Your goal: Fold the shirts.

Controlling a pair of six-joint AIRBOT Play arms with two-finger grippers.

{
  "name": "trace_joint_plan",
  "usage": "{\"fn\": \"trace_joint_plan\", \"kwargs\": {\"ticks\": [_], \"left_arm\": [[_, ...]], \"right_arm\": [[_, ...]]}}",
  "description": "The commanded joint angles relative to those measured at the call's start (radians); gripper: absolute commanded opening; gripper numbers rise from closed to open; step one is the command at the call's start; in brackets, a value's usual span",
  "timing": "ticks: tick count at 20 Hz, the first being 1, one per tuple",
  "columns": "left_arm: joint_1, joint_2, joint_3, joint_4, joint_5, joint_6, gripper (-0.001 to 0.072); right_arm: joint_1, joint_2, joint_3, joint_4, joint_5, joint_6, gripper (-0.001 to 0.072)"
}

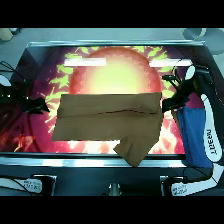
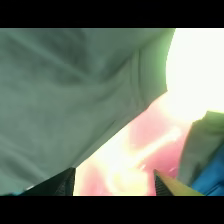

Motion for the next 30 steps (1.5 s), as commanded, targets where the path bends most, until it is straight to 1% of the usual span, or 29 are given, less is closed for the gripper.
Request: {"fn": "trace_joint_plan", "kwargs": {"ticks": [1, 3, 5, 9, 12, 13, 14, 15, 16, 17, 18, 19, 21, 23, 25, 27, 30], "left_arm": [[0.036, 0.195, -0.363, 0.052, 0.153, 0.020, 0.0467], [0.040, 0.257, -0.521, 0.051, 0.229, 0.056, 0.0467], [0.036, 0.262, -0.581, 0.016, 0.268, 0.069, 0.0467], [0.036, 0.257, -0.605, -0.082, 0.330, 0.071, 0.0467], [0.031, 0.255, -0.608, -0.089, 0.330, 0.059, 0.0466], [0.020, 0.254, -0.613, -0.092, 0.329, 0.059, 0.0444], [0.005, 0.254, -0.617, -0.096, 0.331, 0.059, 0.0396], [-0.011, 0.253, -0.619, -0.099, 0.335, 0.058, 0.0395], [-0.026, 0.253, -0.619, -0.099, 0.347, 0.038, 0.0350], [-0.032, 0.253, -0.619, -0.099, 0.357, 0.017, 0.0207], [-0.032, 0.253, -0.618, -0.100, 0.359, 0.017, 0.0094], [-0.032, 0.254, -0.618, -0.099, 0.356, 0.019, 0.0030], [-0.032, 0.261, -0.618, -0.099, 0.354, 0.034, 0.0025], [-0.032, 0.262, -0.618, -0.099, 0.347, 0.037, 0.0024], [-0.032, 0.266, -0.618, -0.099, 0.345, 0.037, 0.0024], [-0.032, 0.266, -0.618, -0.099, 0.344, 0.037, 0.0025], [-0.032, 0.266, -0.618, -0.099, 0.344, 0.037, 0.0025]], "right_arm": [[-0.021, 0.120, -0.205, -0.011, -0.019, -0.005, 0.0489], [-0.021, 0.169, -0.274, 0.002, -0.044, -0.015, 0.0489], [-0.021, 0.192, -0.285, 0.001, -0.053, -0.020, 0.0489], [-0.021, 0.201, -0.285, -0.002, -0.056, -0.030, 0.0489], [-0.021, 0.201, -0.285, -0.023, -0.055, -0.031, 0.0489], [-0.021, 0.201, -0.285, -0.026, -0.052, -0.032, 0.0490], [-0.021, 0.201, -0.288, -0.026, -0.043, -0.035, 0.0491], [-0.021, 0.209, -0.306, -0.022, -0.035, -0.038, 0.0491], [-0.021, 0.231, -0.347, -0.014, -0.038, -0.043, 0.0492], [-0.021, 0.270, -0.412, -0.007, -0.060, -0.045, 0.0493], [-0.021, 0.318, -0.491, 0.002, -0.090, -0.045, 0.0501], [-0.022, 0.371, -0.583, 0.016, -0.129, -0.037, 0.0514], [-0.022, 0.446, -0.740, 0.093, -0.207, -0.039, 0.0551], [-0.022, 0.469, -0.836, 0.206, -0.275, -0.039, 0.0551], [-0.022, 0.469, -0.885, 0.291, -0.316, -0.042, 0.0550], [-0.022, 0.469, -0.917, 0.309, -0.370, -0.030, 0.0531], [-0.021, 0.468, -0.926, 0.381, -0.417, -0.027, 0.0527]]}}
